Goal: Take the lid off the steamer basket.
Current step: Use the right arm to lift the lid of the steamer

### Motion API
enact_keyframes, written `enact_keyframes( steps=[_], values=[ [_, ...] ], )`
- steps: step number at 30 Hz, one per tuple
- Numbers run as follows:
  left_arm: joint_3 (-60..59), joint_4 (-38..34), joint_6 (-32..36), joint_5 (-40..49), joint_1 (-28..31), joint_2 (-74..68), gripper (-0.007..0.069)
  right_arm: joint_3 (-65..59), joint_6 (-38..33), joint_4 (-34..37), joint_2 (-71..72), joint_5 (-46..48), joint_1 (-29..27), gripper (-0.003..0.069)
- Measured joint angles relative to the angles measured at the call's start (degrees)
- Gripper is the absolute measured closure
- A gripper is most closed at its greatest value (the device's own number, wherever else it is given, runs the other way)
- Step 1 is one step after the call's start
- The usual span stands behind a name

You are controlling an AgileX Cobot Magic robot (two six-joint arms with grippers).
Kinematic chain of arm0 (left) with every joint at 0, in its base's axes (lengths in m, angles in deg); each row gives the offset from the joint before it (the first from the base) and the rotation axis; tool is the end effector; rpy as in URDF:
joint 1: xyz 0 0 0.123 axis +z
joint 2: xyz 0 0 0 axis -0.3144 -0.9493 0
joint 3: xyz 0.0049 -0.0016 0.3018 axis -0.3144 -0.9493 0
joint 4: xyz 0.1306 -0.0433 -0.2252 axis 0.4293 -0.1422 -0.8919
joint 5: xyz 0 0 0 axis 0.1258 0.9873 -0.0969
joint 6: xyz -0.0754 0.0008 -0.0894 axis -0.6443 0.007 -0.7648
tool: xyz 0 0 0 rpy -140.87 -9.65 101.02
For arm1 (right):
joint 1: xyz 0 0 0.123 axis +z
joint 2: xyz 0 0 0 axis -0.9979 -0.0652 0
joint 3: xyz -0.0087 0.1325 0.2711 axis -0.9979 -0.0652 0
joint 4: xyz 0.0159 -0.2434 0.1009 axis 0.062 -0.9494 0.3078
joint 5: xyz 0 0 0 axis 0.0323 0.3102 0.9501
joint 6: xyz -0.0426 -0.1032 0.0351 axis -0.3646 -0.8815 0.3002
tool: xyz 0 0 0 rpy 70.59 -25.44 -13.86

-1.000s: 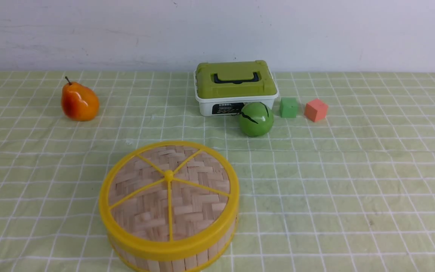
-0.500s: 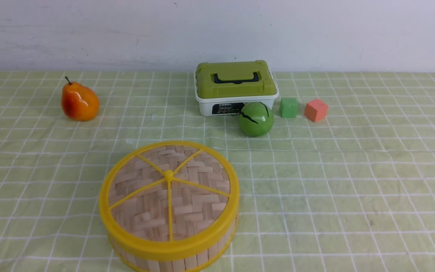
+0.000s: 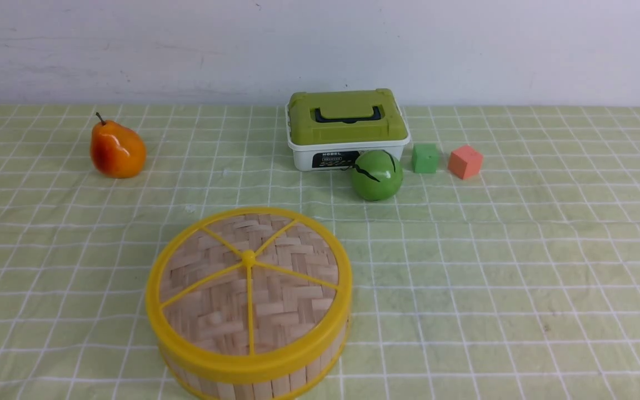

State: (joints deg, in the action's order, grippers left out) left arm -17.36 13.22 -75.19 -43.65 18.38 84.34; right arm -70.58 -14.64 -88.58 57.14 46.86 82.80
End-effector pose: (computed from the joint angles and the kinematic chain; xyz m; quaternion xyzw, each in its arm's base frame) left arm 0.0721 0.0007 0.1591 -0.0596 0.8100 -0.0388 0.5821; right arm 0.0723 -0.0057 0.1649 0.0665 0.8033 0.0067 0.5919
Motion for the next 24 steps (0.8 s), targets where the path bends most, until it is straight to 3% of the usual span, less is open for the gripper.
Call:
enact_keyframes(
  steps=[24],
  values=[
    [0.0, 0.0, 0.0, 0.0, 0.0, 0.0, 0.0386, 0.0, 0.8, 0.7, 0.0, 0.0, 0.0, 0.0418]
  ],
)
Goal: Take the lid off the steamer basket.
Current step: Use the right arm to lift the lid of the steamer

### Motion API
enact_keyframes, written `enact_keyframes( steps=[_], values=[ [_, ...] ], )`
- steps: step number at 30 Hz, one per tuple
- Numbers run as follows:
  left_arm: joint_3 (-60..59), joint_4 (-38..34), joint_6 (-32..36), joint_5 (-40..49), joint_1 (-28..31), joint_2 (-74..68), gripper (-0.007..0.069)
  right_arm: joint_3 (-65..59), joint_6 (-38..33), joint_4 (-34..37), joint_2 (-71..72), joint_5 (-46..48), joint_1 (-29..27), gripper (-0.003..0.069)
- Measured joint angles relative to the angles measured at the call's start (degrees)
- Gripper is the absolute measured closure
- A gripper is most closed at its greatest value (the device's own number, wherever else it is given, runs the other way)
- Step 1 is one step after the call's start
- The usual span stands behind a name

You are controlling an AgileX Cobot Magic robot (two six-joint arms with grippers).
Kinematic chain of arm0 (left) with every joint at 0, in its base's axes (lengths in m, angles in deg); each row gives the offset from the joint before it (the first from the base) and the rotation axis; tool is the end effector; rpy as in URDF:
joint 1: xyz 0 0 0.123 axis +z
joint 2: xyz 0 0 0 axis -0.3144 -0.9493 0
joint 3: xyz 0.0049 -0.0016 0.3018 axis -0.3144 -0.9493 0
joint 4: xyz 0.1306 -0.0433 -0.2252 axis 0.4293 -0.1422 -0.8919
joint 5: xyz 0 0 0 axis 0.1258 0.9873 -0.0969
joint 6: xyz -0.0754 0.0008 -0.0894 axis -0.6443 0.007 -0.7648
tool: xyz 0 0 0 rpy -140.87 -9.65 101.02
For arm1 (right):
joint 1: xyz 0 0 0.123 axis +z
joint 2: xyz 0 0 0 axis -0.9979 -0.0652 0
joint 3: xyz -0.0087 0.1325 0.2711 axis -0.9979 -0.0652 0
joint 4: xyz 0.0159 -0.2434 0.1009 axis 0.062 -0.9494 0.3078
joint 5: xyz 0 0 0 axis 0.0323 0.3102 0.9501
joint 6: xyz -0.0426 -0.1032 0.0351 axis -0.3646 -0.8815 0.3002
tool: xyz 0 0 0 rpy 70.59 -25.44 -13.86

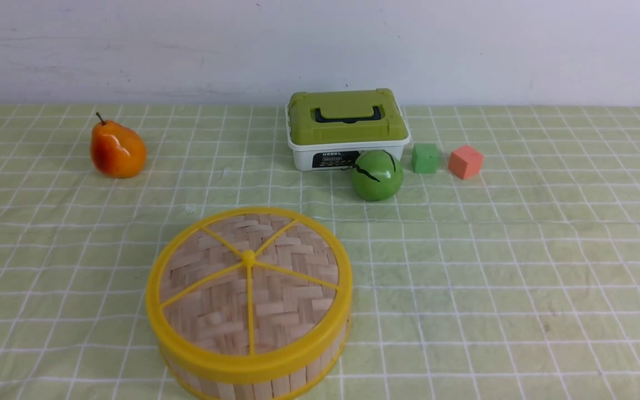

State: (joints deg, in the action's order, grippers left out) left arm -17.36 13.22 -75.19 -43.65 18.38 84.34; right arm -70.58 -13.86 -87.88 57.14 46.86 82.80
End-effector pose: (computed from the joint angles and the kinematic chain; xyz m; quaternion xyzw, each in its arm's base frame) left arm 0.0721 0.0007 0.1591 -0.0596 0.8100 -0.0388 0.5821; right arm 0.0724 -0.0051 0.1649 0.0752 0.8025 0.0159 0.5916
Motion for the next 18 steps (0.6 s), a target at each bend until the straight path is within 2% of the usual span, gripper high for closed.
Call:
enact_keyframes(
  steps=[2, 4, 7, 10, 13, 18],
  values=[
    [0.0, 0.0, 0.0, 0.0, 0.0, 0.0, 0.0386, 0.0, 1.0, 1.4, 0.0, 0.0, 0.0, 0.0418],
    [0.0, 0.0, 0.0, 0.0, 0.0, 0.0, 0.0386, 0.0, 5.5, 7.8, 0.0, 0.0, 0.0, 0.0418],
    [0.0, 0.0, 0.0, 0.0, 0.0, 0.0, 0.0386, -0.1, 15.2, 22.4, 0.0, 0.3, 0.0, 0.0418],
    [0.0, 0.0, 0.0, 0.0, 0.0, 0.0, 0.0386, -0.3, 22.3, 34.1, 0.0, 0.5, 0.0, 0.0418],
    [0.0, 0.0, 0.0, 0.0, 0.0, 0.0, 0.0386, -0.4, 23.7, 37.1, 0.0, 0.3, 0.0, 0.0418],
    [0.0, 0.0, 0.0, 0.0, 0.0, 0.0, 0.0386, -0.4, 22.3, 35.8, 0.0, 0.0, 0.0, 0.0418]
  ],
)
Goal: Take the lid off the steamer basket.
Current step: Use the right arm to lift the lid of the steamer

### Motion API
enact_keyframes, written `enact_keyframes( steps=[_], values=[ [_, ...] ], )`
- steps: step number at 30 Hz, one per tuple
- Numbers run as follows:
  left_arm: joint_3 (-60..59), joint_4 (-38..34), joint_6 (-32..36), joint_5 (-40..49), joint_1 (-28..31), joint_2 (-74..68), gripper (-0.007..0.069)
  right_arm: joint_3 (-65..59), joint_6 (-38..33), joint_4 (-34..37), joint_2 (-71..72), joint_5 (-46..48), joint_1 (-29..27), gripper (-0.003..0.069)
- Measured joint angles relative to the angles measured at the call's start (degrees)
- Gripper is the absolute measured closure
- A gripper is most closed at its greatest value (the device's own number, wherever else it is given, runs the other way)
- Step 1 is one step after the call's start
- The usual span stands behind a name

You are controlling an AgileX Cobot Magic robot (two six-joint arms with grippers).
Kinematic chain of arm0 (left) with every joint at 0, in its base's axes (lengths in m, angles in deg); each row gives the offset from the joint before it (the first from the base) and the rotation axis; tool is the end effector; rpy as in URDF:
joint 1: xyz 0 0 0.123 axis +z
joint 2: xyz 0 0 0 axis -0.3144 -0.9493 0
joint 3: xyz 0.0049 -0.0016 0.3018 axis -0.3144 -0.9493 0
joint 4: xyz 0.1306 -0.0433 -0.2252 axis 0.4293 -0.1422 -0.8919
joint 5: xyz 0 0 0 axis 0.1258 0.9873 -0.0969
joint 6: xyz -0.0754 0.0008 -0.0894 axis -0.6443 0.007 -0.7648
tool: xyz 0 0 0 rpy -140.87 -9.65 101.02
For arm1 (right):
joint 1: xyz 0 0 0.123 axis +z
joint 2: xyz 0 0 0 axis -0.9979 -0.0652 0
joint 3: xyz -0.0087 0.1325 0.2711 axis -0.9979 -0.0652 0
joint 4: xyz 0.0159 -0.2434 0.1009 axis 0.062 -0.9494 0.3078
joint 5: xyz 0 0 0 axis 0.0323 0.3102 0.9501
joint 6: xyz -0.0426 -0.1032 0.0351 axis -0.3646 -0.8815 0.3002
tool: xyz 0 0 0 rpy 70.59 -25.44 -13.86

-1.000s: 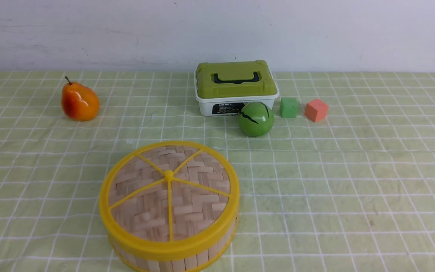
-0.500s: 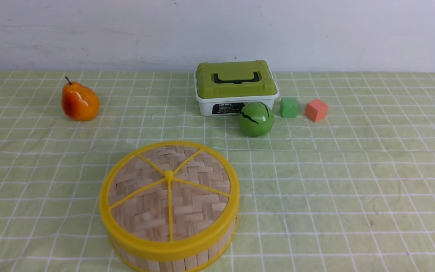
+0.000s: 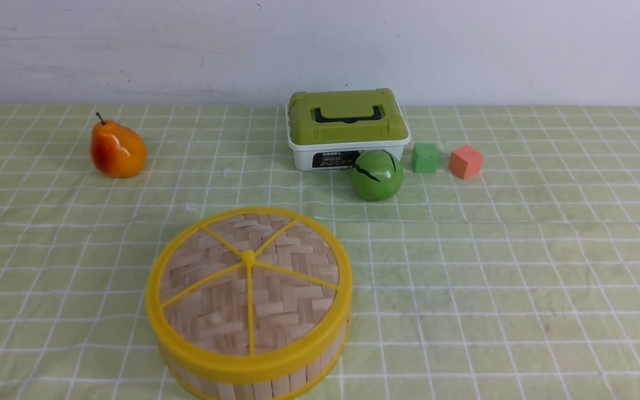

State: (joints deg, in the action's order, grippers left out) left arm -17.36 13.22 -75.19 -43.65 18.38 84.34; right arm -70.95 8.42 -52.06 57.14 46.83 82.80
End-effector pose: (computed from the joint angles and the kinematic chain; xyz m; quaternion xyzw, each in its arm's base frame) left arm 0.0721 0.0007 0.1591 -0.0596 0.8100 -0.0388 0.5821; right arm 0.0734 0.0205 0.1704 0.3747 0.6918 0.3772 0.4885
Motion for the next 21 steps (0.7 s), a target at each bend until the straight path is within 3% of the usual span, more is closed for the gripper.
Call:
enact_keyframes(
  steps=[6, 10, 11, 13, 16, 21],
  values=[
    [0.0, 0.0, 0.0, 0.0, 0.0, 0.0, 0.0386, 0.7, -8.2, -3.5, 0.0, -0.2, 0.0, 0.0431],
    [0.0, 0.0, 0.0, 0.0, 0.0, 0.0, 0.0386, 7.9, -15.2, -5.7, -0.9, 1.6, 0.0, 0.0515],
    [0.0, 0.0, 0.0, 0.0, 0.0, 0.0, 0.0386, 13.8, -20.7, -7.9, -3.8, 3.9, 0.0, 0.0589],
    [0.0, 0.0, 0.0, 0.0, 0.0, 0.0, 0.0386, 21.3, -27.1, -10.5, -9.2, 8.7, 0.0, 0.0650],
    [0.0, 0.0, 0.0, 0.0, 0.0, 0.0, 0.0386, 33.9, -37.7, -13.5, -20.2, 19.2, 0.1, 0.0678],
    [0.0, 0.0, 0.0, 0.0, 0.0, 0.0, 0.0386, 52.9, -48.4, -14.3, -37.9, 34.2, 1.7, 0.0677]
  ],
)
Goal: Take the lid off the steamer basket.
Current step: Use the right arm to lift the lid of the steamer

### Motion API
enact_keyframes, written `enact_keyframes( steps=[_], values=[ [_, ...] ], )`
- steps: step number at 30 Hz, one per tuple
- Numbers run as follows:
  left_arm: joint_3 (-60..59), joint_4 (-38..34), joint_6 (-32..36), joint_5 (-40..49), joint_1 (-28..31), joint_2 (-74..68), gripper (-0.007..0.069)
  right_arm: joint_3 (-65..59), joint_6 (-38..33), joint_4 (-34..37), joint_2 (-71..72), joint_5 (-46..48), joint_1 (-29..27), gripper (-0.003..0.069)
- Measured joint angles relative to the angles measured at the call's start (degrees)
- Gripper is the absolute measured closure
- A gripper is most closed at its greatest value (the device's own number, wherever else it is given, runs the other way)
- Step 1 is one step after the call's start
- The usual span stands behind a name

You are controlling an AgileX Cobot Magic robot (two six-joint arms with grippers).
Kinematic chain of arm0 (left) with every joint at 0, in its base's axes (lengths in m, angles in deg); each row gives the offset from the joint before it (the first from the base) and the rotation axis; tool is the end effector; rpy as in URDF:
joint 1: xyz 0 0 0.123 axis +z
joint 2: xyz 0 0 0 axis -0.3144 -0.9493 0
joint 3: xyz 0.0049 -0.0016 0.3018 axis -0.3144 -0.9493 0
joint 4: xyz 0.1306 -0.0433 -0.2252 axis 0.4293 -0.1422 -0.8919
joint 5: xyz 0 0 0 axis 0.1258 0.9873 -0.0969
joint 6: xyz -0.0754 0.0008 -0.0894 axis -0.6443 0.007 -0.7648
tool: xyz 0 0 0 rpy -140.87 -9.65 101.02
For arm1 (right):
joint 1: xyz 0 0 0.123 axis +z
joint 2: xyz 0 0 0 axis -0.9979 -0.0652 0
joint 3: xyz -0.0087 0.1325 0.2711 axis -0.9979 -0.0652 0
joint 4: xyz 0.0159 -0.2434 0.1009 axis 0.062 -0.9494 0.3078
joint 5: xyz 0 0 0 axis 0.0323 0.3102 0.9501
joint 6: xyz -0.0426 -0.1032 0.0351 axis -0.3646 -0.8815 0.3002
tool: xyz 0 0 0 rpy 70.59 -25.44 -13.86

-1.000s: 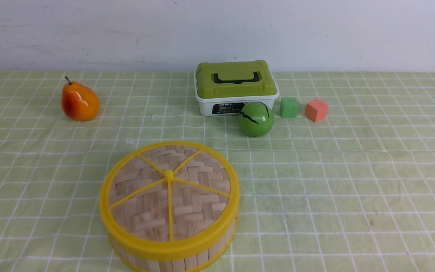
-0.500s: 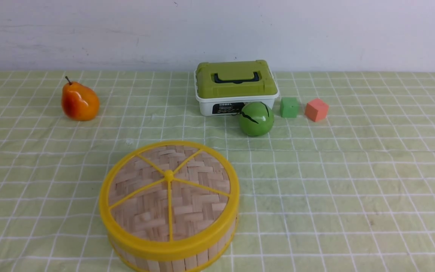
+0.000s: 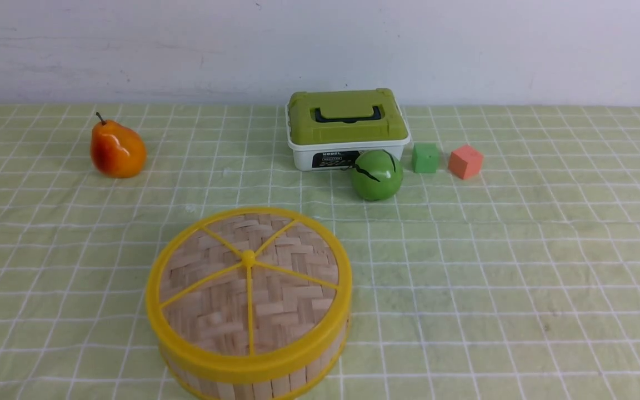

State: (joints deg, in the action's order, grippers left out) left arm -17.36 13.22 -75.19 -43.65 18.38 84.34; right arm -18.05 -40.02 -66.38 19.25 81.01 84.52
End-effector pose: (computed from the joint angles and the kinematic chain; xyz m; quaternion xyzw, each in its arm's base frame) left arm 0.0721 0.0007 0.1591 -0.0596 0.8100 -0.0388 0.5821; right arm 0.1195 0.0305 0.3766 -0.1043 0.8743 0.0980 0.4637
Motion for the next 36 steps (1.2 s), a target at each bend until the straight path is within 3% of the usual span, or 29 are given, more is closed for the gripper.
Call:
enact_keyframes(
  steps=[6, 8, 15, 25, 30, 33, 35, 36],
  values=[
    [0.0, 0.0, 0.0, 0.0, 0.0, 0.0, 0.0386, 15.1, -2.3, -1.9, -18.2, 9.9, 8.9, 0.0662],
    [0.0, 0.0, 0.0, 0.0, 0.0, 0.0, 0.0386, 20.9, -2.3, -6.4, -26.2, 12.5, 16.5, 0.0659],
    [0.0, 0.0, 0.0, 0.0, 0.0, 0.0, 0.0386, 34.0, 0.1, -14.0, -43.8, 13.5, 31.2, 0.0659],
    [0.0, 0.0, 0.0, 0.0, 0.0, 0.0, 0.0386, 52.1, 1.2, -14.8, -64.0, 13.0, 40.8, 0.0628],
    [0.0, 0.0, 0.0, 0.0, 0.0, 0.0, 0.0386, 61.5, 3.5, -14.8, -74.3, 12.5, 43.7, 0.0517],
    [0.0, 0.0, 0.0, 0.0, 0.0, 0.0, 0.0386, 67.8, 5.8, -14.7, -81.0, 10.9, 45.2, 0.0355],
    [0.0, 0.0, 0.0, 0.0, 0.0, 0.0, 0.0386, 69.2, 6.3, -14.7, -82.9, 10.2, 45.5, 0.0308],
    [0.0, 0.0, 0.0, 0.0, 0.0, 0.0, 0.0386, 71.1, 7.1, -14.7, -85.1, 9.0, 45.8, 0.0224]
  ],
)
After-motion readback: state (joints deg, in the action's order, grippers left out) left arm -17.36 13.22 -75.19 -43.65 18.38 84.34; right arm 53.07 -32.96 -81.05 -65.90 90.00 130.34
